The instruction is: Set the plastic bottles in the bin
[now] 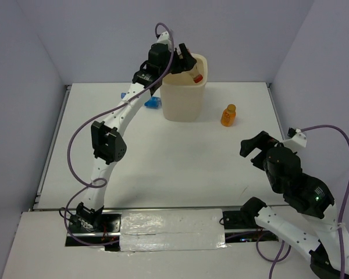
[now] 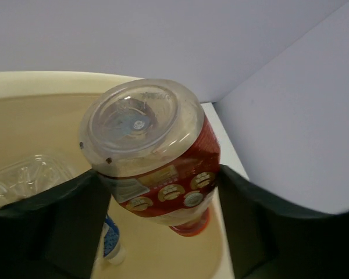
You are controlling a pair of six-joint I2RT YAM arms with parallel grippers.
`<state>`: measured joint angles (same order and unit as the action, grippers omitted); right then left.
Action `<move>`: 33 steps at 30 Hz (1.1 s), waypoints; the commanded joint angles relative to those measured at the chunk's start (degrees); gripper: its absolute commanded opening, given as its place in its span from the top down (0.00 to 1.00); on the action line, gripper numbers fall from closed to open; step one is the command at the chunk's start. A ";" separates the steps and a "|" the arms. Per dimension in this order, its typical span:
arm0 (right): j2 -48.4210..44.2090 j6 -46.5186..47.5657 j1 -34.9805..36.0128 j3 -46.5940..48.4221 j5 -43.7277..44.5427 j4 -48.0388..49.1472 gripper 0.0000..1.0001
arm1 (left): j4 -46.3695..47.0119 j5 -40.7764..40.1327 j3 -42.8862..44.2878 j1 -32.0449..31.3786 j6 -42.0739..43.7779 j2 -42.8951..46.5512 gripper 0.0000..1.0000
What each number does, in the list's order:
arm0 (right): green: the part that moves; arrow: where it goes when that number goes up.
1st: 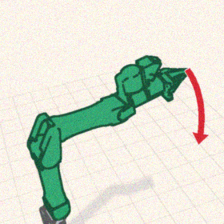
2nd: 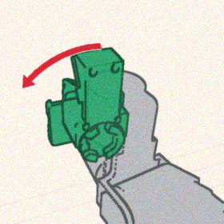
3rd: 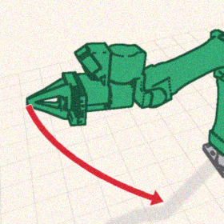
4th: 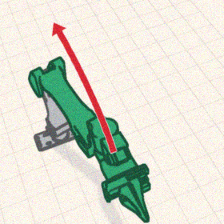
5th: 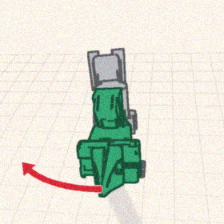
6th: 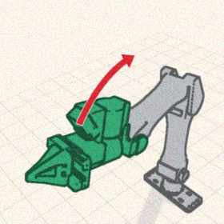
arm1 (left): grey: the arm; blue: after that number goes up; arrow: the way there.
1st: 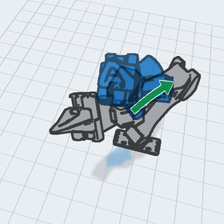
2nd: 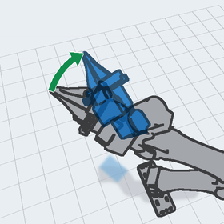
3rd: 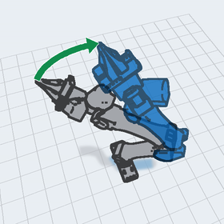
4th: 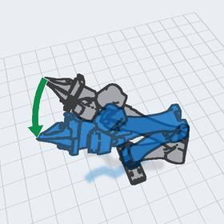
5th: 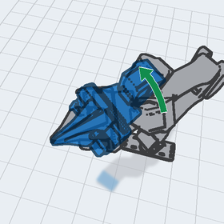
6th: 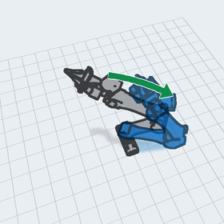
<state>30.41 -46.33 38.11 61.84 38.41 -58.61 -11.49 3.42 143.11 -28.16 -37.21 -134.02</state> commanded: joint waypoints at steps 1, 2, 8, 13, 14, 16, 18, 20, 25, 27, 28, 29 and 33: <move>0.43 -2.45 0.30 0.39 1.05 -3.44 0.00 | 4.20 -1.40 2.26 -0.05 2.40 0.51 0.09; 1.13 -2.37 0.30 0.30 0.88 -3.09 0.00 | 4.02 -1.23 2.00 -0.14 2.58 0.60 0.02; 6.93 0.53 0.30 1.52 1.75 -0.72 0.00 | 2.26 0.36 1.12 -0.84 5.21 5.25 0.01; 18.09 7.29 -4.43 4.33 3.97 5.32 0.00 | 0.50 -0.25 -5.01 -1.98 9.52 16.66 0.01; 19.58 9.04 -6.36 4.42 2.38 7.17 0.00 | -0.72 -0.26 -6.08 -2.07 10.40 18.68 0.01; 24.24 13.01 -11.62 5.12 -3.05 11.65 0.00 | -2.48 -1.12 -8.98 -2.07 11.19 23.70 0.01; 29.75 15.37 -14.36 6.35 -6.05 13.95 0.00 | -6.59 -2.45 -11.17 -1.98 12.25 27.90 0.01; 33.90 16.61 -16.66 7.93 -9.31 15.98 0.00 | -8.81 -3.16 -13.98 -1.98 13.30 30.99 0.01; 47.86 18.38 -18.59 13.65 -12.84 17.91 0.00 | -11.80 -9.21 -29.36 -1.90 14.27 42.95 0.01; 50.78 18.46 -19.38 14.79 -13.71 18.96 0.00 | -12.33 -11.66 -35.05 -1.81 14.89 47.68 0.01; 51.93 18.73 -19.65 15.06 -13.89 20.45 0.00 | -12.59 -12.64 -36.74 -1.72 15.06 49.10 0.01; 54.38 18.73 -20.52 15.58 -13.81 20.64 0.00 | -12.94 -13.43 -38.07 -1.55 15.15 51.55 0.01; 60.10 19.17 -22.63 20.05 -13.81 21.26 0.00 | -15.14 -17.56 -42.99 -1.02 15.68 55.87 0.01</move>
<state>88.73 -28.40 17.23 76.79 24.75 -40.53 -24.99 -9.23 102.10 -29.74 -23.70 -80.86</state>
